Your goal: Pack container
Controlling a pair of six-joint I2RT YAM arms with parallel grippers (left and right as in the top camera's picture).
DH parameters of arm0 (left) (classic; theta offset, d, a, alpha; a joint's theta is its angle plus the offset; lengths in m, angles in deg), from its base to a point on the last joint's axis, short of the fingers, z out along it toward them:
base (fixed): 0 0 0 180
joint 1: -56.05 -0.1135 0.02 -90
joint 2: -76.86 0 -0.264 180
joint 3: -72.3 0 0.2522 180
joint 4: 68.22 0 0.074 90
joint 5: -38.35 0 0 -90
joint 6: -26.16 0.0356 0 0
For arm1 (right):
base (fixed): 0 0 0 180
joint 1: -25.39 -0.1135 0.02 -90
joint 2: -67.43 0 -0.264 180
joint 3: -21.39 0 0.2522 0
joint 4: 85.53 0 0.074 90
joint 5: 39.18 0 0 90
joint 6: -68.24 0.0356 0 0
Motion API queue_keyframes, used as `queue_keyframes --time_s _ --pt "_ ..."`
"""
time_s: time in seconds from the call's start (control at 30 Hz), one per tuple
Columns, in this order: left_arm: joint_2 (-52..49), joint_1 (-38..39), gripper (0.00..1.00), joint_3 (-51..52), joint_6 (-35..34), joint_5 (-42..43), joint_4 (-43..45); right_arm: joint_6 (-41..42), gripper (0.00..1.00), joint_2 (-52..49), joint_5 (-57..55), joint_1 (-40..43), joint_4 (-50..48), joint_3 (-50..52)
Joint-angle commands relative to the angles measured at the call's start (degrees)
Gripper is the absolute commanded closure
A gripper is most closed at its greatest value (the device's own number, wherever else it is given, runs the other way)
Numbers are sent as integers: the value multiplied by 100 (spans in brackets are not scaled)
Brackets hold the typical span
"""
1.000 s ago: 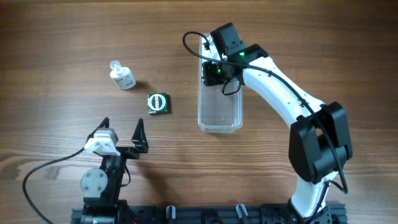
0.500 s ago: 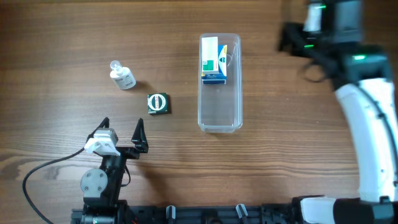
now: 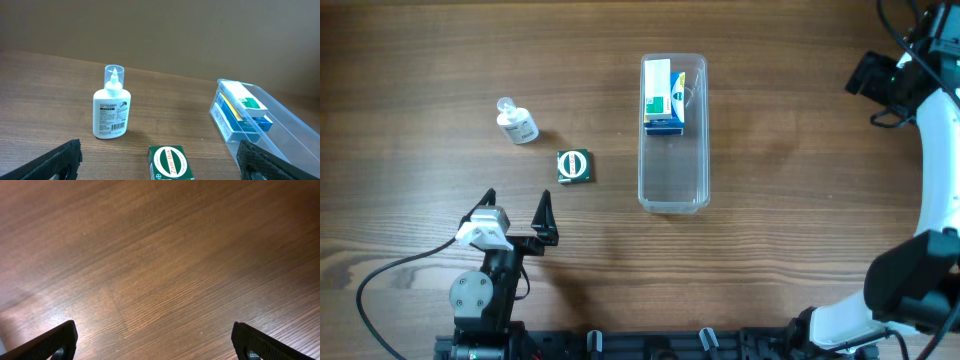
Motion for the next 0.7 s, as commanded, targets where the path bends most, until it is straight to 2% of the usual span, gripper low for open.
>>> queue_keyframes --time_s 0.0,0.2,0.43,0.57,0.6,0.67 --pt "42 -48 0 26 111 92 -24 -2 0 -341 70 2 -105 7" --pt "42 -48 0 26 111 48 -24 -28 0 -745 -70 26 -358 7" --pt "42 -48 0 26 107 11 144 20 0 -769 -516 157 -549 7" --pt "42 -48 0 26 109 -103 275 820 0 -772 -509 492 -592 7" --pt "42 -48 0 26 50 -39 350 922 0 -772 -485 573 -588 7" --pt "42 -44 0 24 -61 695 817 914 0 -772 -404 697 -595 7"
